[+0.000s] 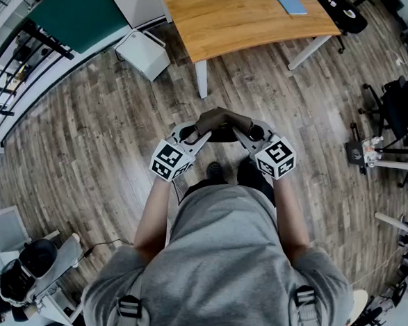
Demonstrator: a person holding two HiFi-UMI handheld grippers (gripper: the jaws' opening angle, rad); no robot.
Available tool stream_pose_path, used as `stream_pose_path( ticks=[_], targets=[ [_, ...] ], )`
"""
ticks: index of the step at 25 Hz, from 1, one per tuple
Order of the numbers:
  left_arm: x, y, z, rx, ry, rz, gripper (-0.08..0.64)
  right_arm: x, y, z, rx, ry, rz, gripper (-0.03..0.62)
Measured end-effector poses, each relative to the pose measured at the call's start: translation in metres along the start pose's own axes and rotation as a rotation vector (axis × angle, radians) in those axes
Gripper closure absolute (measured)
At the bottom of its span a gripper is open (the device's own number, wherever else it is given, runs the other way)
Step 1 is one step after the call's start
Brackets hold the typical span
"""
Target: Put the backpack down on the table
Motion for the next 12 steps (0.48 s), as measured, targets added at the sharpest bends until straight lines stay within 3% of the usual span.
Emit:
stream_pose_path(
  ticks=[12],
  targets=[
    [0.0003, 0.0004, -0.0043, -0.011, -0.038, -0.01, 0.442, 0.0, 0.0014, -0.0022, 0.0, 0.014, 0.016, 0.545]
  ],
)
Point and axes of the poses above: the fingertips, and each gripper's own axes: y backward along the fingers, x to its right, z out of its underside, the point moved 1 cm from there along y, backward along the fingers, and after that the axes turned 10 degrees about -y, right-handed, at the moved point
